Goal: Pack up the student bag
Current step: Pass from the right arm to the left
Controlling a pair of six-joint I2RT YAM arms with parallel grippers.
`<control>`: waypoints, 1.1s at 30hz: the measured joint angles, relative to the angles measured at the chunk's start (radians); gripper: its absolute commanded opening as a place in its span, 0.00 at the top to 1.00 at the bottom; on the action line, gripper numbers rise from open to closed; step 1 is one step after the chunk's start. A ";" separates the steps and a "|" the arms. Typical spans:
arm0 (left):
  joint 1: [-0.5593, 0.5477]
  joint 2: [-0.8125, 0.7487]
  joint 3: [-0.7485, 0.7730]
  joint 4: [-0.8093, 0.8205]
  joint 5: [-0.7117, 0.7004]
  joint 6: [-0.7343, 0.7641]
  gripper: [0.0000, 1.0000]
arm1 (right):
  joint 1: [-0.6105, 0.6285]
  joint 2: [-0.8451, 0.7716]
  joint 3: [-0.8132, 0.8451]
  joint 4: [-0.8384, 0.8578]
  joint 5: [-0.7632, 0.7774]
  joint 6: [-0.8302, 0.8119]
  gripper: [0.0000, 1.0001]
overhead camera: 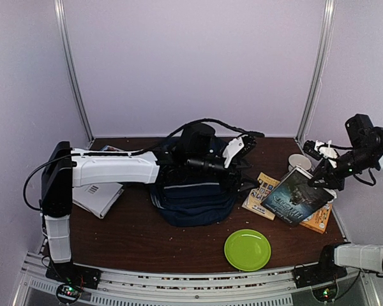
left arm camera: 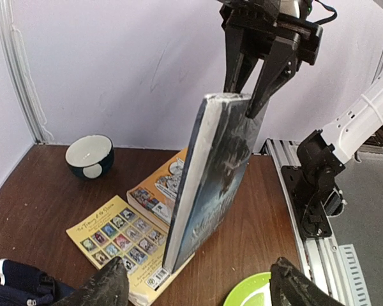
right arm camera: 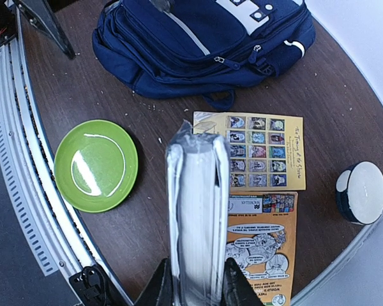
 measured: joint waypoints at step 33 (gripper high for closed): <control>-0.040 0.153 -0.062 0.280 0.224 0.040 0.73 | 0.319 0.002 0.105 0.032 -0.064 0.175 1.00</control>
